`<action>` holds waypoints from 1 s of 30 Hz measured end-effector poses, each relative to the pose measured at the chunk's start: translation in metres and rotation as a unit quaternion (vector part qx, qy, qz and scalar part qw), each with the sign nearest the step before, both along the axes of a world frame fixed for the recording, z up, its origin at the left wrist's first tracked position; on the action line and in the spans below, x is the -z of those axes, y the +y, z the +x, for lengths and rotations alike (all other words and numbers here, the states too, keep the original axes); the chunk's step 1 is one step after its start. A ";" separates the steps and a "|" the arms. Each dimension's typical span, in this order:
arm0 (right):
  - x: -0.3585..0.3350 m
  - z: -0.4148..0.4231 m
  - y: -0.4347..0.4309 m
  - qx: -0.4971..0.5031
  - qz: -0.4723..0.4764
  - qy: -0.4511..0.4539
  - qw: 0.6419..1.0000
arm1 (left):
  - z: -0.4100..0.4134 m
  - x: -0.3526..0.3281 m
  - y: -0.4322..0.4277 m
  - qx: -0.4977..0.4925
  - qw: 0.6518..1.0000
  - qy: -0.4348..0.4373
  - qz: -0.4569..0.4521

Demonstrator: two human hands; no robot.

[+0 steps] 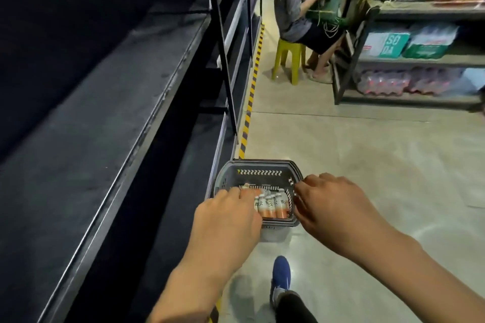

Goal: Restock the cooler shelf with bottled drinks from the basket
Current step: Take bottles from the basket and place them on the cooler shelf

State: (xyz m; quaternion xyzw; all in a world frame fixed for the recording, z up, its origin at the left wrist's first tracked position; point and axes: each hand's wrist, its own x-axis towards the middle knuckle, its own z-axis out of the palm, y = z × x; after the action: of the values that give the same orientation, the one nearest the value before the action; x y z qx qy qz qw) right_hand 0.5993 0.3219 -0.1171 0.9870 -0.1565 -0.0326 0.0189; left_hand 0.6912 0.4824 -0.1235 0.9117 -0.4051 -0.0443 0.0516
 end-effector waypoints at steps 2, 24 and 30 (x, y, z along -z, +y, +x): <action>0.020 0.031 -0.030 -0.010 0.032 0.043 0.999 | 0.030 0.018 -0.037 -0.005 1.000 0.020 0.009; 0.414 0.231 -0.154 0.155 0.287 0.220 0.919 | 0.262 0.426 -0.167 -0.099 0.949 0.257 0.150; 0.582 0.272 -0.149 0.275 0.380 0.232 0.852 | 0.307 0.601 -0.156 -0.192 0.907 0.341 0.158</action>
State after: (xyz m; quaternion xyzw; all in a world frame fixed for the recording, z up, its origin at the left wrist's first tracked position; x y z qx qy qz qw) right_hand 0.8715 0.1729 -0.6989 0.7975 -0.3881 -0.3217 -0.3315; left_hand 0.9983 0.3265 -0.7243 0.8977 -0.1676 -0.4045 0.0496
